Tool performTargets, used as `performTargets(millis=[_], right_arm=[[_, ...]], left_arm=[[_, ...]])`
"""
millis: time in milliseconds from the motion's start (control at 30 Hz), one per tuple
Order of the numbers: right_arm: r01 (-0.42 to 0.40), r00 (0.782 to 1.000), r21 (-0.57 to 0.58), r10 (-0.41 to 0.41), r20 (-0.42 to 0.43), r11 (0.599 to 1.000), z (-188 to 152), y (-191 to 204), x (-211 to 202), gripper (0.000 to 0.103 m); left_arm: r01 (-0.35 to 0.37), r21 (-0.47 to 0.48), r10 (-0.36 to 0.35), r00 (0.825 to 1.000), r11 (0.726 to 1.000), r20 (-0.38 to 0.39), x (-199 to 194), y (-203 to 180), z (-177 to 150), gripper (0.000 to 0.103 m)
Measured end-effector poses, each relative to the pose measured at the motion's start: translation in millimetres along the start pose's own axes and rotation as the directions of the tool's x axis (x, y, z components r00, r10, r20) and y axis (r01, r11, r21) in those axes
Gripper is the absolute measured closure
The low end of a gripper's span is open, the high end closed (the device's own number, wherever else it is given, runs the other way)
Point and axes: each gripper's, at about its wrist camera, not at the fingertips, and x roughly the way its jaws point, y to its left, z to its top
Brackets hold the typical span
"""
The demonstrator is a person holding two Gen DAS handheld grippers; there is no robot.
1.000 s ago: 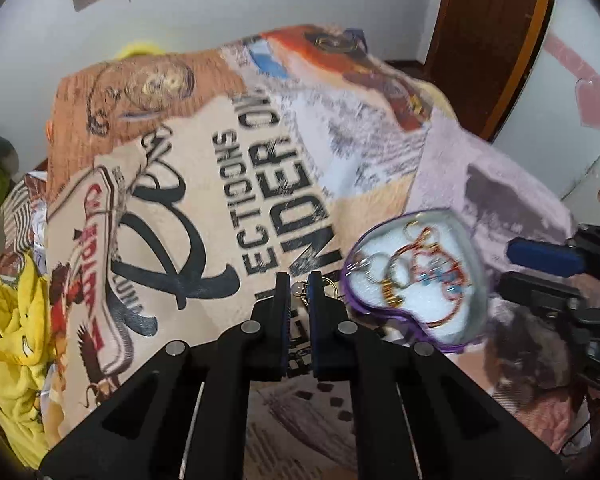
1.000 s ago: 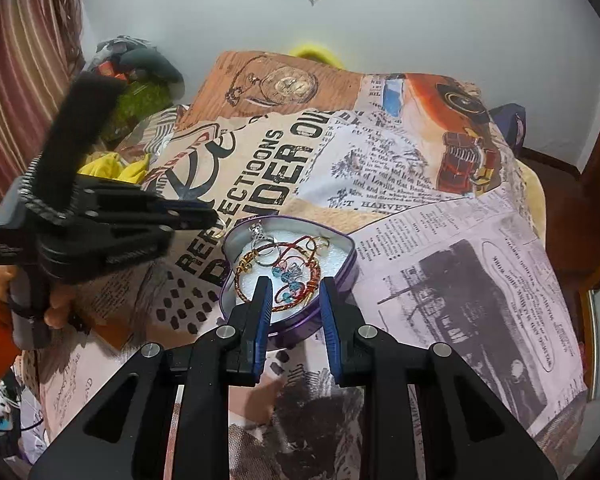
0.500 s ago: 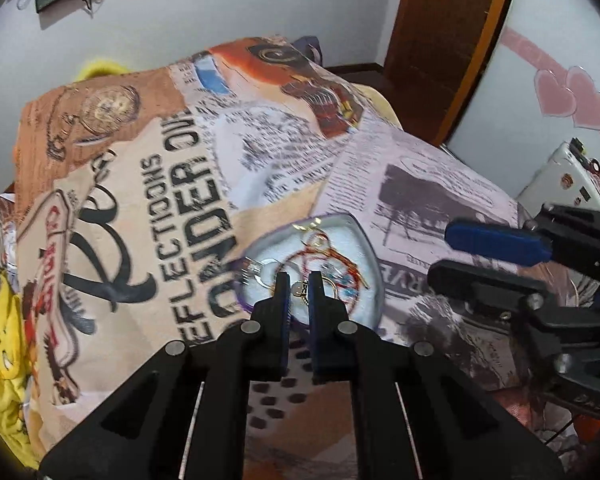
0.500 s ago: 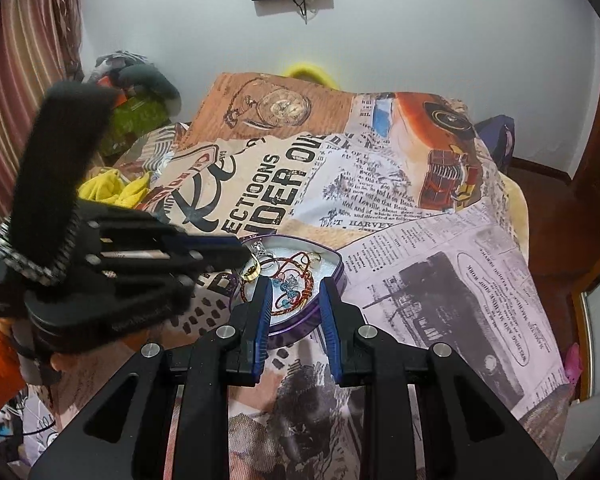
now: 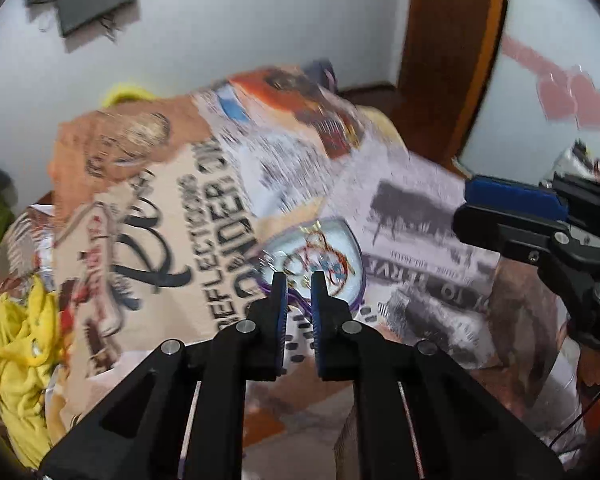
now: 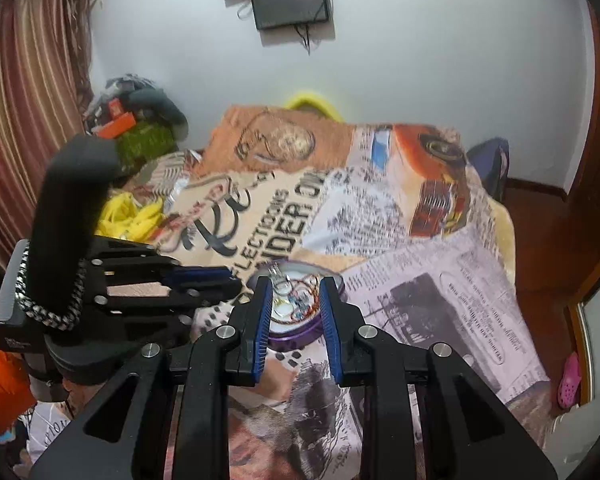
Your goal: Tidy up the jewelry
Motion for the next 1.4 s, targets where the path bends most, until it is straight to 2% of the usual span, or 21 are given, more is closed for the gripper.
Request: performTargets(millis=[100,233,400,433,467,533,600,667,700,767,833,867,933,1067,1100,1200,1400], right_arm=[[0.014,0.998,-0.009,-0.013,0.064,1.0,6.5,7.4,-24.5,0.081],[0.019,0.986,-0.024,-0.015,0.163,1.0,15.0,20.7,-64.3,0.081],[0.042,0.954,-0.056,-0.023,0.3,0.998,18.1,43.6,-120.0,0.081],[0.045,0.948,-0.061,-0.024,0.316,0.997,18.0,47.1,-127.1,0.075],[0.056,0.939,-0.065,-0.03,0.342,0.996,17.1,51.6,-136.4,0.064],[0.089,0.912,-0.066,-0.055,0.406,0.994,13.8,60.4,-154.2,0.052],[0.136,0.873,-0.068,-0.087,0.48,0.988,8.1,72.4,-176.2,0.052],[0.166,0.844,-0.058,-0.112,0.525,0.984,3.6,79.7,-189.7,0.051],[0.182,0.826,-0.048,-0.126,0.549,0.982,0.6,83.2,-197.2,0.05],[0.201,0.799,-0.03,-0.146,0.583,0.979,-3.4,86.3,-205.8,0.035],[0.218,0.772,-0.012,-0.164,0.614,0.976,-7.5,88.5,-211.4,0.024],[0.221,0.763,-0.009,-0.167,0.624,0.975,-9.0,89.7,-213.6,0.018],[0.221,0.757,-0.008,-0.166,0.632,0.975,-9.8,91.7,-215.2,0.014],[0.248,0.747,0.004,-0.194,0.636,0.969,-10.9,95.4,-213.5,0.0],[0.255,0.744,0.006,-0.2,0.637,0.967,-12.6,96.1,-215.4,0.0],[0.257,0.759,-0.006,-0.198,0.62,0.966,-10.8,99.4,-210.0,0.0],[0.261,0.77,-0.018,-0.197,0.607,0.965,-22.8,99.7,-215.0,0.0]], left_arm=[[-0.036,-0.042,0.04,0.994,0.998,0.099,-40.3,1.8,1.1,0.089],[-0.033,-0.088,0.053,0.972,0.996,0.23,-94.4,-0.6,0.0,0.075],[-0.083,-0.099,0.116,0.91,0.992,0.397,-163.9,-16.1,-10.7,0.07],[-0.094,-0.103,0.13,0.894,0.99,0.428,-177.3,-20.1,-13.6,0.066],[-0.109,-0.109,0.147,0.877,0.988,0.458,-189.4,-23.7,-16.8,0.059],[-0.135,-0.124,0.18,0.839,0.983,0.514,-210.8,-29.8,-24.4,0.049],[-0.152,-0.146,0.208,0.802,0.978,0.56,-229.1,-36.2,-33.2,0.035],[-0.151,-0.169,0.223,0.773,0.974,0.594,-242.6,-39.3,-41.3,0.013],[-0.147,-0.183,0.23,0.759,0.972,0.609,-248.6,-40.5,-45.1,0.008],[-0.146,-0.208,0.246,0.735,0.967,0.631,-257.8,-43.0,-52.3,0.003],[-0.152,-0.217,0.258,0.721,0.964,0.643,-264.7,-45.3,-57.4,0.001],[-0.153,-0.22,0.261,0.716,0.963,0.647,-267.0,-46.4,-59.2,0.0],[-0.151,-0.223,0.263,0.71,0.963,0.653,-269.6,-48.6,-61.1,0.0],[-0.143,-0.22,0.254,0.714,0.965,0.652,-271.7,-53.3,-66.2,0.0],[-0.145,-0.219,0.255,0.714,0.965,0.652,-271.8,-53.5,-67.7,0.0],[-0.15,-0.218,0.258,0.714,0.964,0.651,-272.6,-55.5,-70.5,0.0],[-0.154,-0.221,0.263,0.718,0.963,0.645,-270.5,-57.2,-70.0,0.0]])
